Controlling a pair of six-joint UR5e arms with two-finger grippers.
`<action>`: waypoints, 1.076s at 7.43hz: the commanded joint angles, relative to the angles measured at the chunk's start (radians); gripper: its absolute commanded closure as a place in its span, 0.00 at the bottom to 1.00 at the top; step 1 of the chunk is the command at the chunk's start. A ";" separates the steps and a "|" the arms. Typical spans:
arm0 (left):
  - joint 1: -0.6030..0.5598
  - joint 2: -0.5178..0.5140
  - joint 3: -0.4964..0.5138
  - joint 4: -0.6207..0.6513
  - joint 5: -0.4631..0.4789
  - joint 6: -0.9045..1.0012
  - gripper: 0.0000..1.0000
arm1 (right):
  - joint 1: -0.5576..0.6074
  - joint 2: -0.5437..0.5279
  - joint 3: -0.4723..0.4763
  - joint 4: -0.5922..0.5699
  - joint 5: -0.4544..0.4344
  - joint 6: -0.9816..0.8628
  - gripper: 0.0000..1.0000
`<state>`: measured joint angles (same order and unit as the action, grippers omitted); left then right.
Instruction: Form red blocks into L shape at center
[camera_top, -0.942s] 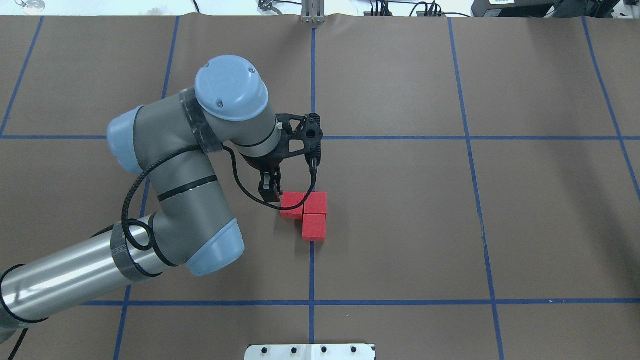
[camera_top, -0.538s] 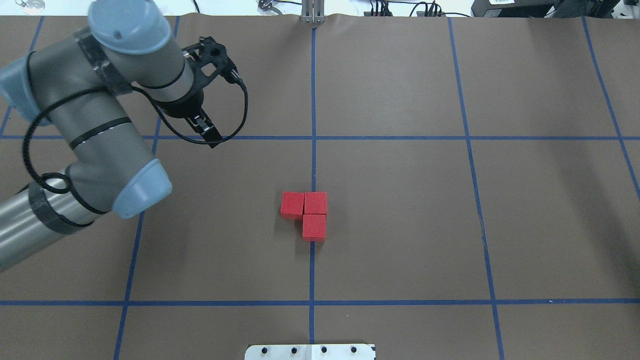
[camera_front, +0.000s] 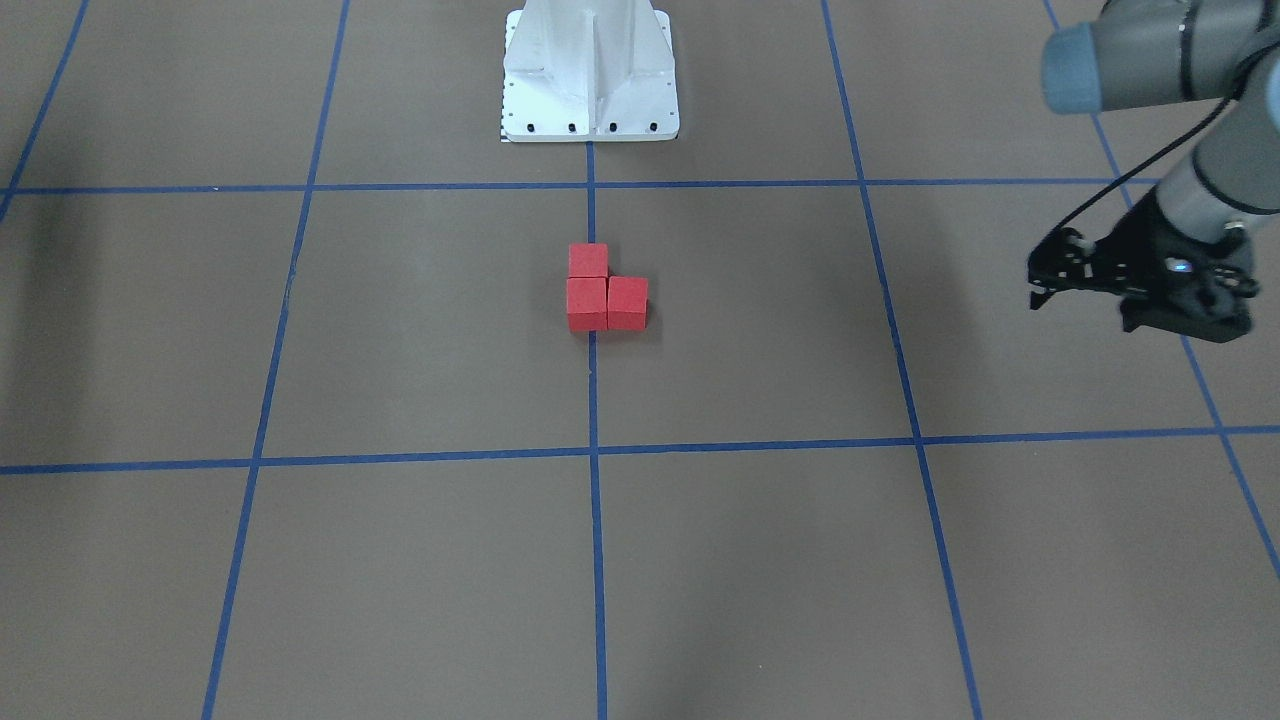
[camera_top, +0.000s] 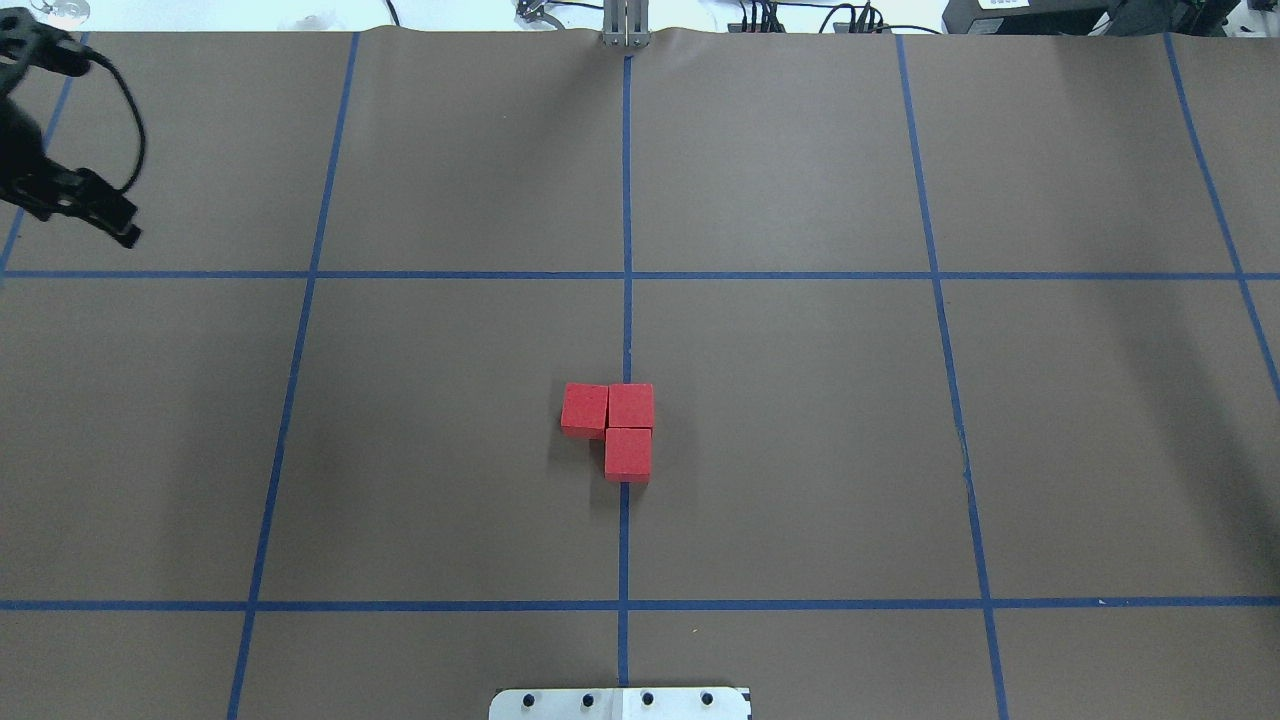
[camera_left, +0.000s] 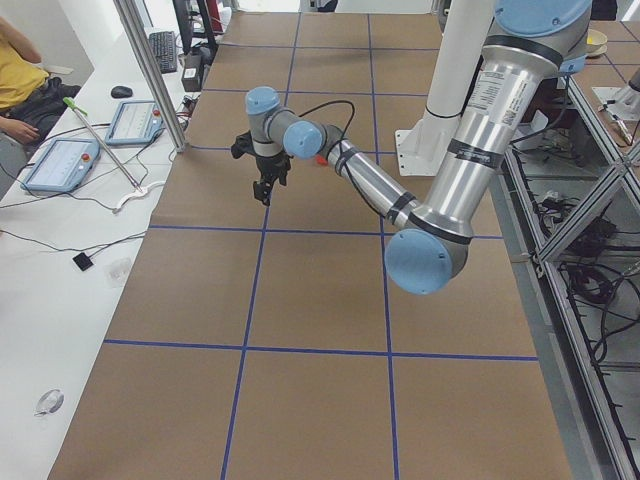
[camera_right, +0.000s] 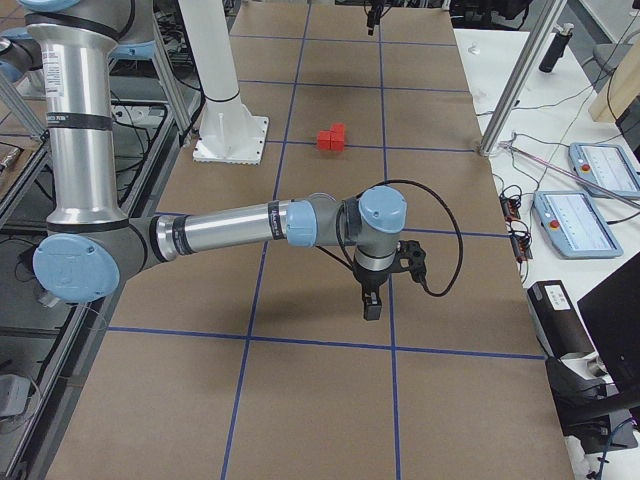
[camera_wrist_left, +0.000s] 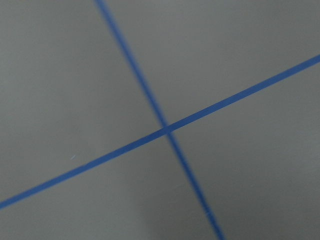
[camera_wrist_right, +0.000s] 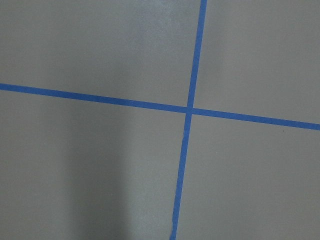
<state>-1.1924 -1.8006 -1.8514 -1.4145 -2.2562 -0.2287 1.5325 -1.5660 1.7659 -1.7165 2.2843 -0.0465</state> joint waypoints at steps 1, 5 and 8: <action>-0.225 0.188 0.018 -0.003 -0.017 0.247 0.00 | 0.005 -0.019 0.000 0.000 0.000 -0.004 0.00; -0.409 0.434 0.008 -0.124 -0.026 0.382 0.00 | 0.023 -0.062 0.003 0.002 -0.003 -0.004 0.00; -0.409 0.425 0.001 -0.130 -0.022 0.376 0.00 | 0.023 -0.071 0.001 0.002 -0.003 -0.004 0.00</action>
<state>-1.5999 -1.3735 -1.8448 -1.5418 -2.2801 0.1455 1.5550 -1.6307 1.7674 -1.7150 2.2810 -0.0512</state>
